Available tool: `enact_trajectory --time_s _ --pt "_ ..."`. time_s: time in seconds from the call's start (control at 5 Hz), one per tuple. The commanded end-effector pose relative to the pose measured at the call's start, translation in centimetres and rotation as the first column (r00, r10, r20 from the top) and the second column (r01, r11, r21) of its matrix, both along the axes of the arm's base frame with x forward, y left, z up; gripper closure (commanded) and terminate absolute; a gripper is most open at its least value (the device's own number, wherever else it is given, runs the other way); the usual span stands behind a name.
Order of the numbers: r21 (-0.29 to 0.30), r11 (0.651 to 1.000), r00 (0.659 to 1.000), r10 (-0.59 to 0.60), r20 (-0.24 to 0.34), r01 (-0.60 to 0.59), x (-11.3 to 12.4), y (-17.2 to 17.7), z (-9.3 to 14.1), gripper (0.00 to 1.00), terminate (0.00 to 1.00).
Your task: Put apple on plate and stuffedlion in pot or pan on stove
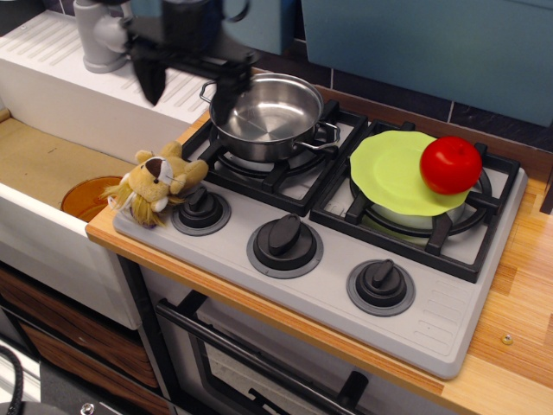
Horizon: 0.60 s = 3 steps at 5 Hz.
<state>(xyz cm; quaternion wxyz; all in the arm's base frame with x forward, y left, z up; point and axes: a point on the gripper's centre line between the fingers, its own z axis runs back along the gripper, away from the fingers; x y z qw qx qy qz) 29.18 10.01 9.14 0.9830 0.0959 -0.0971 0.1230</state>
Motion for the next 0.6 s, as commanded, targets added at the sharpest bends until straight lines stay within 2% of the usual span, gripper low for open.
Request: enact_trajectory --time_s 0.0,0.4 --pt "0.015 1.000 0.996 -0.002 0.090 0.001 0.1 0.8 0.5 0.00 0.00" --pt "0.037 0.999 0.992 0.006 0.128 -0.011 0.8 -0.5 -1.0 0.00 0.00"
